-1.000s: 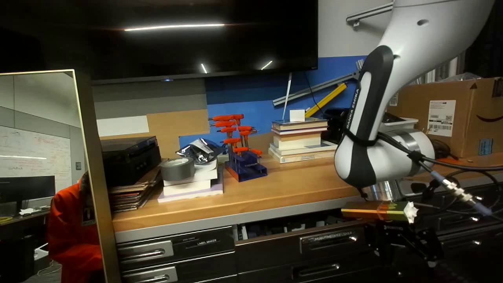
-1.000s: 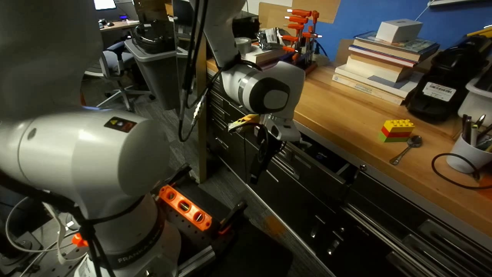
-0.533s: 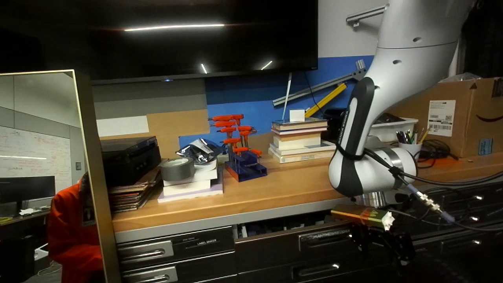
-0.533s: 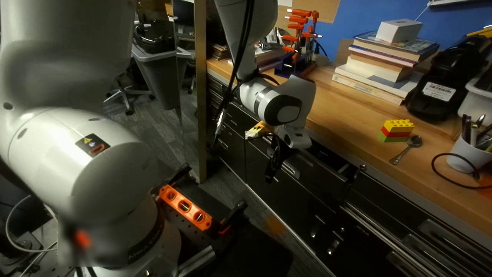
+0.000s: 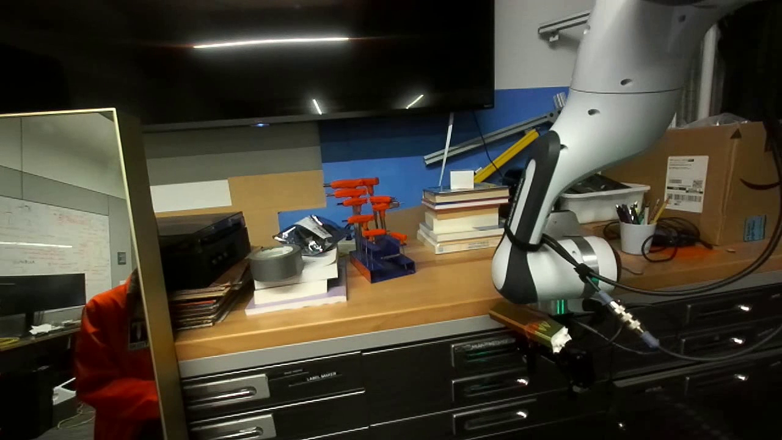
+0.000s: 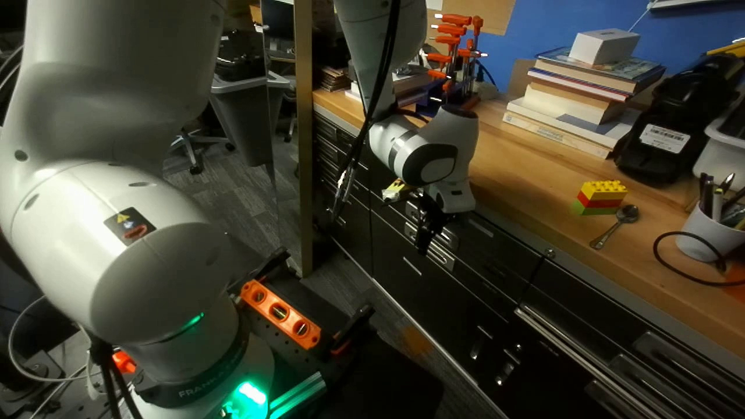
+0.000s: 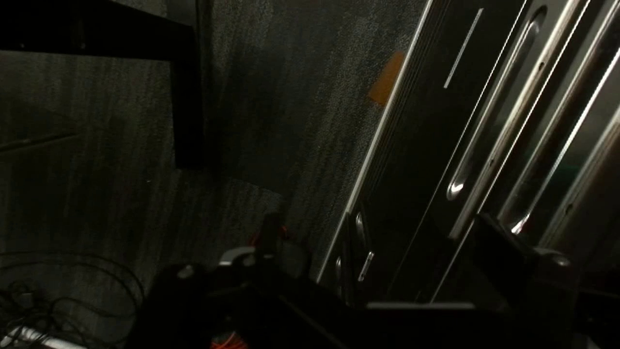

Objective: Pick up the black objects from the counter and put them in the open drawer and close it

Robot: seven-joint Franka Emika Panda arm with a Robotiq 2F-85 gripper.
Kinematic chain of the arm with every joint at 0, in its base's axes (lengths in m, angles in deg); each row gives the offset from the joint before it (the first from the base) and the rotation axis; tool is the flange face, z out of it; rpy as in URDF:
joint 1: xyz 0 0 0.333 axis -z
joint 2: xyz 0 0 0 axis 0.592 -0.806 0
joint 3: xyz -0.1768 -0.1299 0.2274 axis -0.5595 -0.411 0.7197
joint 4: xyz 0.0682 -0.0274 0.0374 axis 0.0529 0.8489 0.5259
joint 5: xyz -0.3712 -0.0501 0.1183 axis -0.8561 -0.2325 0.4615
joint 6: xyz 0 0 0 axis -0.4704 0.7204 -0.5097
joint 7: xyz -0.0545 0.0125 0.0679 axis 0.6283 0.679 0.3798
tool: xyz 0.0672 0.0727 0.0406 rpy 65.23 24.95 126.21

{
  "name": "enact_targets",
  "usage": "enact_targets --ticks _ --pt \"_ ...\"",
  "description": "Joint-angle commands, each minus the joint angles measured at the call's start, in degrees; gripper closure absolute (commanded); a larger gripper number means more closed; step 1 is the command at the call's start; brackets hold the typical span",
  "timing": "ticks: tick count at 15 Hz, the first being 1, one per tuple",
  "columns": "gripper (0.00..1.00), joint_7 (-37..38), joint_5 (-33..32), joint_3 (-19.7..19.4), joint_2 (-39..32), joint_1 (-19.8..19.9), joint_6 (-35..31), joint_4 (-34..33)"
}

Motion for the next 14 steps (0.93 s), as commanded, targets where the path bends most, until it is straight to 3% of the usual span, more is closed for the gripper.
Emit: enact_targets --ticks 1,4,6,8,14 --pt "0.0 1.2 1.5 1.4 -2.3 0.6 -4.1 -3.3" --pt "0.0 1.4 -0.6 -0.4 -1.6 -1.1 -4.1 -1.7" --pt "0.0 1.3 -5.8 -4.9 0.3 -4.7 -0.6 0.9" --pt "0.0 -0.9 -8.7 -5.9 3.7 -4.2 6.3 3.4" --pt "0.0 2.0 -22.4 -10.3 15.4 -5.6 24.2 10.4"
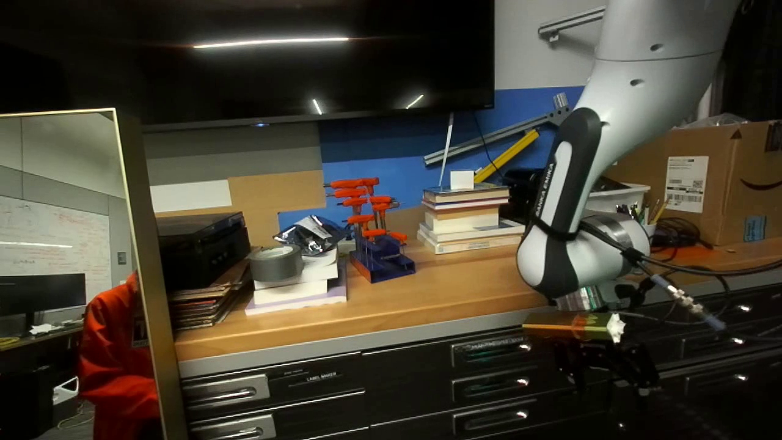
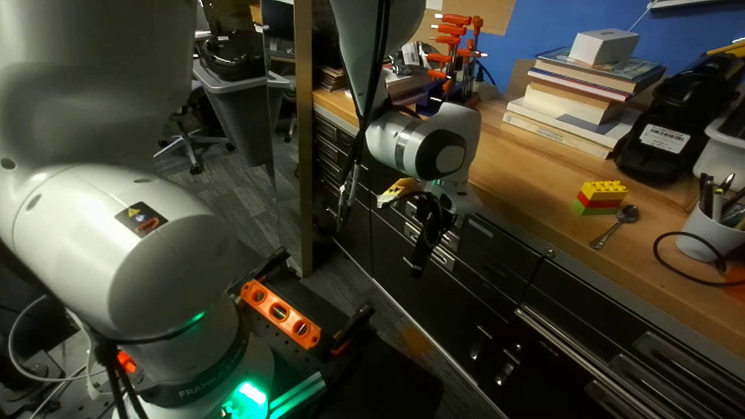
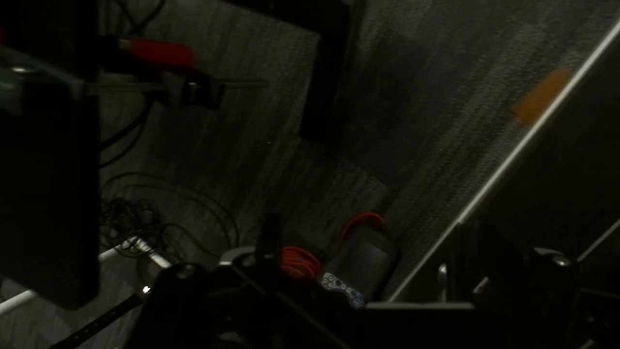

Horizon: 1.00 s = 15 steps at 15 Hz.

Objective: Pick up the black objects from the counter and put them in the open drawer and close it

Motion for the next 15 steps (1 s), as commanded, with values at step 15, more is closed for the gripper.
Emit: enact_targets --ticks 15 --pt "0.0 -25.5 -19.7 15.3 44.2 5.2 52.4 0.0"
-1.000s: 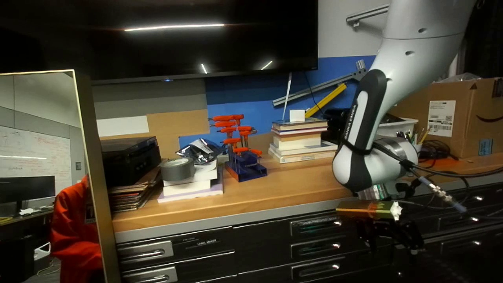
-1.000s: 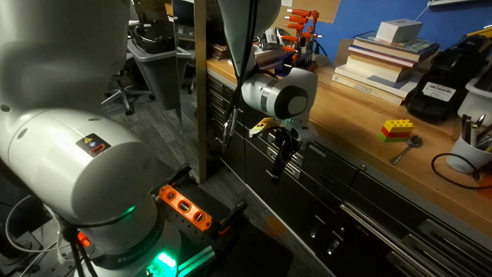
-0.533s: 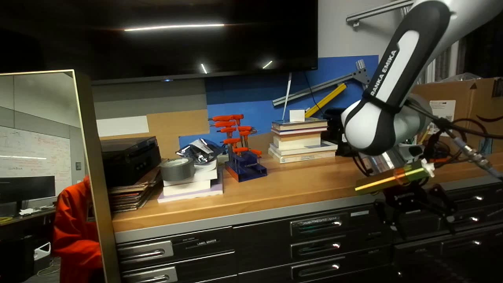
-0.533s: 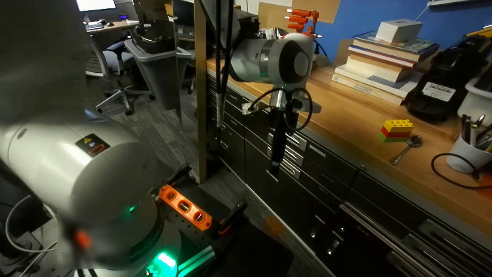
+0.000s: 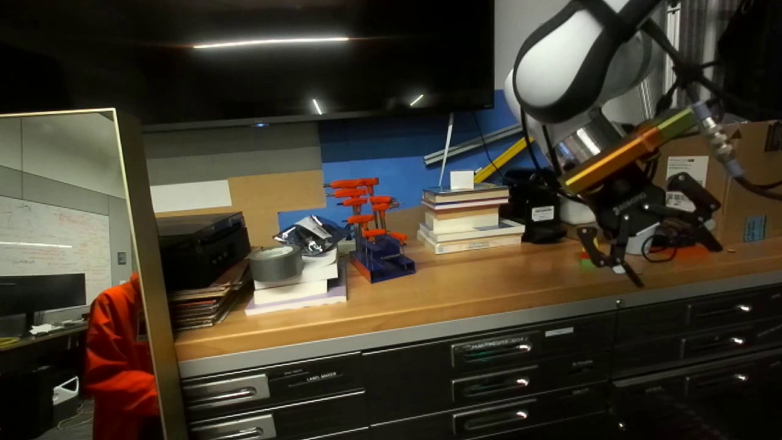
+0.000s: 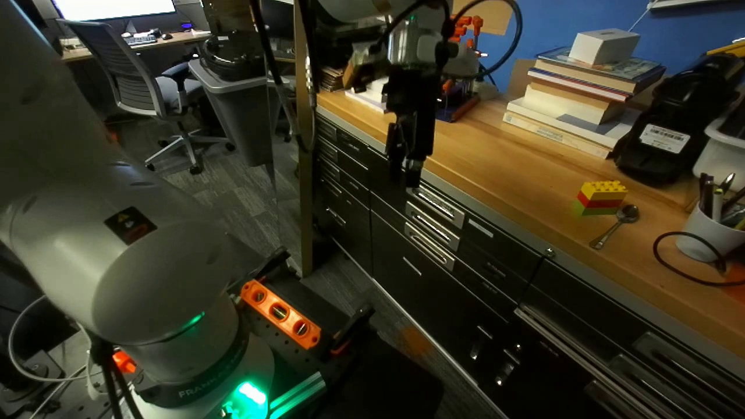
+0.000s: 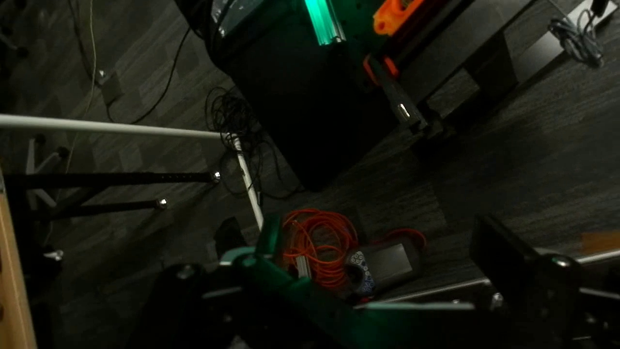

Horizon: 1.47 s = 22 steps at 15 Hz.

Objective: Pick up the black objects from the counter and put them in the open drawer and close it

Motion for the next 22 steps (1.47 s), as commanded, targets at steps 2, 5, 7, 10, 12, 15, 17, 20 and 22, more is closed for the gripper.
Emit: enact_targets --ticks 2,5,7,10,12,15,17,20,22 --pt "0.0 -13.5 0.6 4.7 12.3 1.6 4.0 0.1" --pt "0.0 -20.2 -0.4 5.5 19.5 2.4 0.9 2.5" --pt "0.0 -25.2 -0.1 5.0 23.0 2.8 -1.6 4.0" --pt "0.0 -32.1 0.8 3.8 27.5 3.2 -7.4 7.4" --pt "0.0 -35.8 2.3 2.5 29.3 3.3 -12.3 9.7" --pt "0.0 -42.0 5.6 0.3 31.1 3.0 -19.0 13.0" --pt "0.0 -45.5 8.3 -1.0 31.4 3.1 -21.8 14.3" --pt "0.0 -49.4 12.1 -2.4 31.6 3.3 -23.5 15.3" --pt "0.0 -50.9 13.4 -2.6 31.5 3.5 -23.5 15.6"
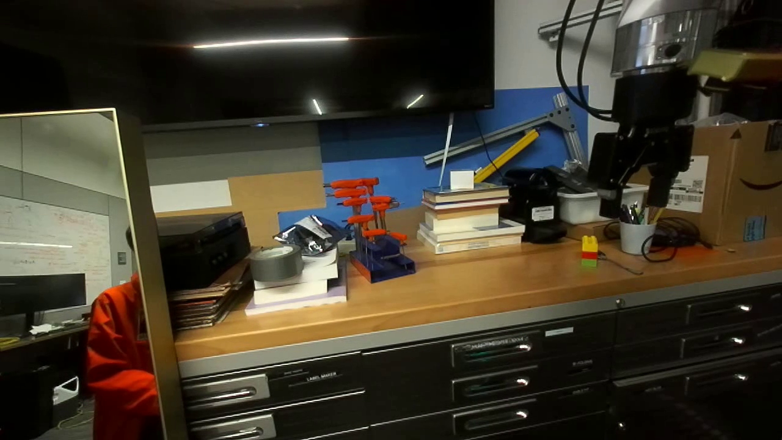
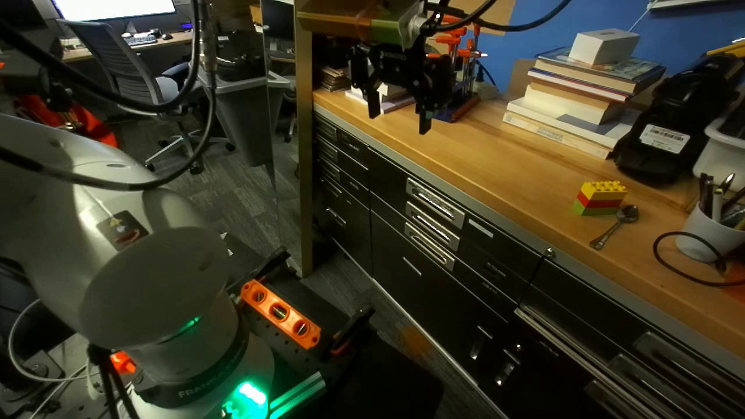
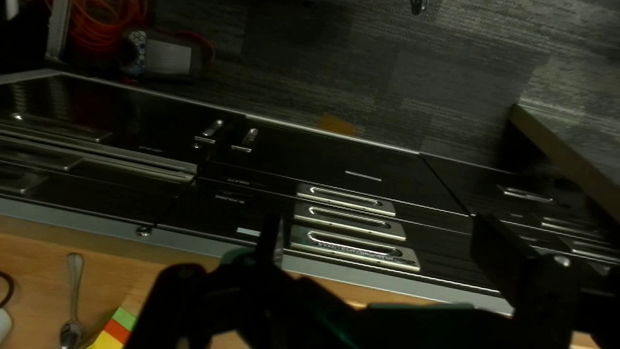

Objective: Pick up the black objects from the counter and put them in the open drawer and close it

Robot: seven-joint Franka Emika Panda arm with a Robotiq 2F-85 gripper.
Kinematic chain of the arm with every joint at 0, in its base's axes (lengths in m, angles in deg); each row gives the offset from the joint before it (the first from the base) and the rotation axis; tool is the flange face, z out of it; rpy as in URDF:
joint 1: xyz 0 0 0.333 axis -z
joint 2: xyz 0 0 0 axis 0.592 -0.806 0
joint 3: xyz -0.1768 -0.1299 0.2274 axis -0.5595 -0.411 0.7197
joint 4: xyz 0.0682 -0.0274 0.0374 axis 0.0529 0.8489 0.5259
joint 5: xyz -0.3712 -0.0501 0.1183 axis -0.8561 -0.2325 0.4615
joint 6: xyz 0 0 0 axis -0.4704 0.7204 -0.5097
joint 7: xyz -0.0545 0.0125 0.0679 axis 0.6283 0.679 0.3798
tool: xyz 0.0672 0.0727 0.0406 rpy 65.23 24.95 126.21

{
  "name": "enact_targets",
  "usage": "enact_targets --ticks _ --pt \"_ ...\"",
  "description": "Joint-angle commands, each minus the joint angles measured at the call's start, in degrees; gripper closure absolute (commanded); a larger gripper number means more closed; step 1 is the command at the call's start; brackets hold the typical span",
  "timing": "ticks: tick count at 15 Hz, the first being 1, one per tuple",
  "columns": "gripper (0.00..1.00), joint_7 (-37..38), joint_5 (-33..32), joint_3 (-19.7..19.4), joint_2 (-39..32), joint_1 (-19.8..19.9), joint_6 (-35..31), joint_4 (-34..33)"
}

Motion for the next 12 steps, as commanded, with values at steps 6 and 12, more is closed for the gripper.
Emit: enact_targets --ticks 6,12 --pt "0.0 -3.5 3.1 1.0 -0.1 2.1 -0.4 0.8" --pt "0.0 -3.4 3.1 1.0 -0.1 2.4 -0.4 1.0"
